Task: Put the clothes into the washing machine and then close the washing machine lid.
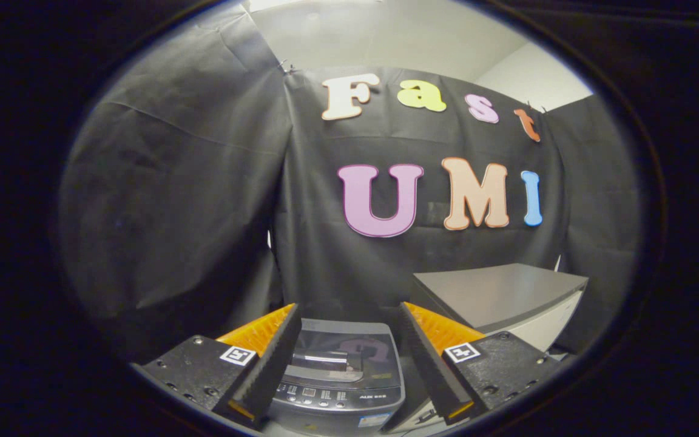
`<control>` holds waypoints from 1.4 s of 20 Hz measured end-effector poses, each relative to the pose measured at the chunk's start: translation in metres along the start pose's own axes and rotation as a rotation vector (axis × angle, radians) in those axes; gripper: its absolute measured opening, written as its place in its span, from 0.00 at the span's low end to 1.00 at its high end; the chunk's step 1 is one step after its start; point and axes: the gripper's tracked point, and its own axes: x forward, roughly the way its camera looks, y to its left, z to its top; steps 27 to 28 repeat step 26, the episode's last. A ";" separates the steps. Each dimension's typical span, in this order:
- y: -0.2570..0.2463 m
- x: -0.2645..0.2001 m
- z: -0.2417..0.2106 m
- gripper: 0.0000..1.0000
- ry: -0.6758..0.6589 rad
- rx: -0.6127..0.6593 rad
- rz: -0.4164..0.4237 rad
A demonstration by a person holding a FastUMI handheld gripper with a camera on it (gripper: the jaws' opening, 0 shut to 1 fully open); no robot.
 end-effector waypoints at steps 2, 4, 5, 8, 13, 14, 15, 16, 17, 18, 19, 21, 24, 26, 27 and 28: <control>-0.003 -0.020 0.018 0.97 -0.032 -0.007 0.000; -0.009 -0.038 0.029 0.97 -0.053 -0.020 -0.006; -0.012 -0.049 0.033 0.97 -0.059 -0.026 -0.008; -0.024 -0.070 0.040 0.97 -0.069 -0.030 -0.020; -0.051 -0.105 0.035 0.97 -0.062 0.004 -0.040; -0.056 -0.111 0.033 0.97 -0.063 0.007 -0.048; -0.063 -0.119 0.030 0.97 -0.065 0.007 -0.058; -0.071 -0.125 0.027 0.97 -0.065 0.005 -0.072; -0.079 -0.132 0.024 0.97 -0.066 0.001 -0.089; -0.085 -0.135 0.019 0.97 -0.059 0.002 -0.103; -0.088 -0.139 0.015 0.97 -0.055 0.009 -0.104; -0.085 -0.140 0.010 0.97 -0.049 0.020 -0.089; -0.081 -0.141 0.008 0.97 -0.044 0.015 -0.071; -0.075 -0.140 0.005 0.97 -0.043 0.025 -0.052; -0.075 -0.140 0.005 0.97 -0.043 0.025 -0.052; -0.075 -0.140 0.005 0.97 -0.043 0.025 -0.052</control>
